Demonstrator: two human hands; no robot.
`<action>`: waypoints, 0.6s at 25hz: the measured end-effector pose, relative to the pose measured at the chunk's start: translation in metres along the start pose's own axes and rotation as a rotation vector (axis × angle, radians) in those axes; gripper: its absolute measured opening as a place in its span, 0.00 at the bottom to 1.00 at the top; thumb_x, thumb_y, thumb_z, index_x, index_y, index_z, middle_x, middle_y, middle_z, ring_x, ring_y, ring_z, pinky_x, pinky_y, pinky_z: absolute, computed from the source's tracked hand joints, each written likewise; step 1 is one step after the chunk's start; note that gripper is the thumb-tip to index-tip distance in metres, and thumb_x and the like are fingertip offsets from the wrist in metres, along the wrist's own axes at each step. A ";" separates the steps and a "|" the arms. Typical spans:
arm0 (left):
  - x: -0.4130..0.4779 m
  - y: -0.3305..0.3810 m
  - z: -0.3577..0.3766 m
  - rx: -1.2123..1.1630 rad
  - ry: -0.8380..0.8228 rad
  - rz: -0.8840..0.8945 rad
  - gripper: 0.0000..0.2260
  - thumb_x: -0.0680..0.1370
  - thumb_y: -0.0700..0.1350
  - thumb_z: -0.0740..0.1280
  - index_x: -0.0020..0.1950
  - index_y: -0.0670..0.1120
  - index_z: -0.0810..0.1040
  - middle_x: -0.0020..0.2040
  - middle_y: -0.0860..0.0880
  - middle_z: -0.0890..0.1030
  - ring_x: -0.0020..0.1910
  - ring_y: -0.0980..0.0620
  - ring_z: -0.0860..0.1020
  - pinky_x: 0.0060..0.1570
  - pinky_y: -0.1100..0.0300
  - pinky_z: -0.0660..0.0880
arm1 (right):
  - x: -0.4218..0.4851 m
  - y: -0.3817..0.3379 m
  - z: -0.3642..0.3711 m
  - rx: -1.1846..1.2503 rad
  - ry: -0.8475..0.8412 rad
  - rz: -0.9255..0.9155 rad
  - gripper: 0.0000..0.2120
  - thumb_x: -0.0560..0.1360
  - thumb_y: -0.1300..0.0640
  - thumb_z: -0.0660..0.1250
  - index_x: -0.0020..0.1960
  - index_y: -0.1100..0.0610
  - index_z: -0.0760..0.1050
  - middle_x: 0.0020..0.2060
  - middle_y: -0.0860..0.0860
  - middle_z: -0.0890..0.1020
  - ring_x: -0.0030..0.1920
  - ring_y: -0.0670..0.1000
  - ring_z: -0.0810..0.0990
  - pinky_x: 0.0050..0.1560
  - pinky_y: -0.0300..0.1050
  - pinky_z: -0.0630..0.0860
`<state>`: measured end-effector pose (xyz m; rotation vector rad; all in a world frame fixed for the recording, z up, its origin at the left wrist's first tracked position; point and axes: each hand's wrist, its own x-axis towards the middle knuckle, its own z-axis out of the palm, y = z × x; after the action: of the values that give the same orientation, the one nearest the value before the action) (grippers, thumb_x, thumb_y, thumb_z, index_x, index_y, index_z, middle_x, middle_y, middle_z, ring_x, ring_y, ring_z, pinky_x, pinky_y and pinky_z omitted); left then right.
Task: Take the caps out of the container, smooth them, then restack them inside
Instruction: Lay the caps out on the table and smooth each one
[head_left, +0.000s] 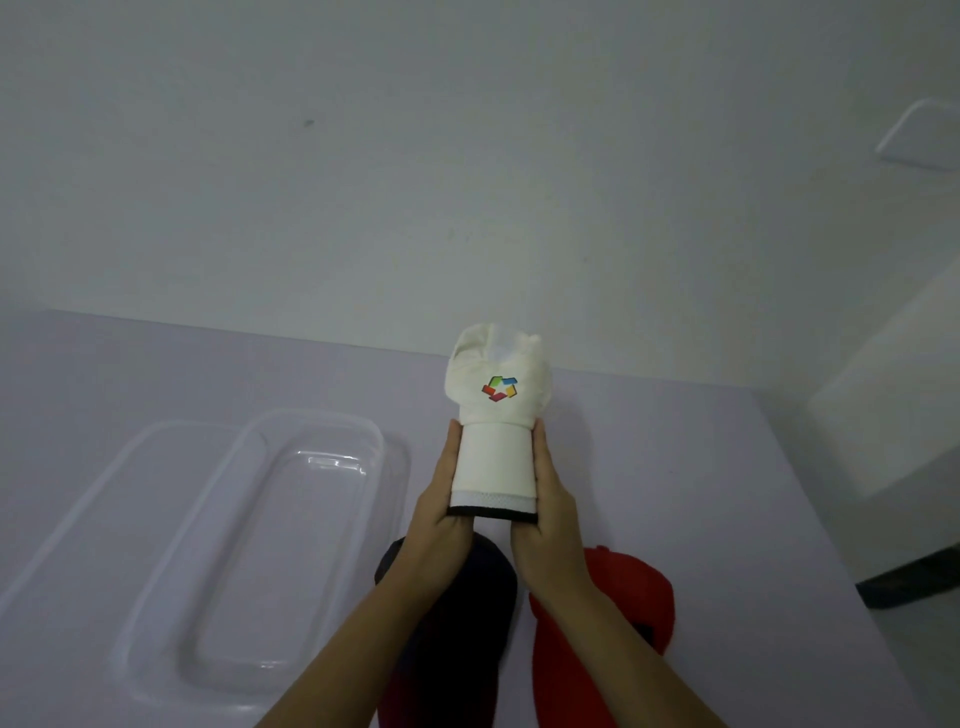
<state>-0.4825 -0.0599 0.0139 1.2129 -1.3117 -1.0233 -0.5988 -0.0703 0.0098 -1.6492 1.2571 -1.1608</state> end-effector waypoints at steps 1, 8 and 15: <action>-0.002 -0.001 -0.004 0.027 -0.022 -0.006 0.21 0.82 0.41 0.54 0.70 0.61 0.57 0.68 0.61 0.68 0.66 0.66 0.68 0.62 0.71 0.68 | -0.001 0.000 -0.004 -0.032 -0.014 0.001 0.35 0.71 0.44 0.59 0.73 0.45 0.46 0.65 0.38 0.68 0.62 0.31 0.69 0.61 0.28 0.67; 0.002 0.021 -0.045 0.311 -0.185 -0.001 0.39 0.72 0.34 0.61 0.75 0.57 0.44 0.73 0.65 0.47 0.72 0.66 0.50 0.72 0.64 0.55 | 0.000 0.010 -0.031 -0.290 0.024 -0.144 0.37 0.73 0.60 0.58 0.75 0.50 0.41 0.76 0.56 0.54 0.71 0.40 0.59 0.62 0.21 0.58; 0.043 0.058 -0.055 0.128 0.082 -0.027 0.17 0.79 0.53 0.60 0.67 0.53 0.69 0.64 0.55 0.75 0.61 0.55 0.74 0.59 0.60 0.73 | -0.005 0.011 -0.014 -0.285 -0.052 -0.350 0.39 0.75 0.55 0.64 0.76 0.45 0.41 0.76 0.55 0.51 0.75 0.39 0.51 0.69 0.28 0.56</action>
<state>-0.4325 -0.0918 0.0826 1.3578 -1.3158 -0.9101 -0.6156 -0.0685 0.0029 -2.1632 1.1718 -1.1707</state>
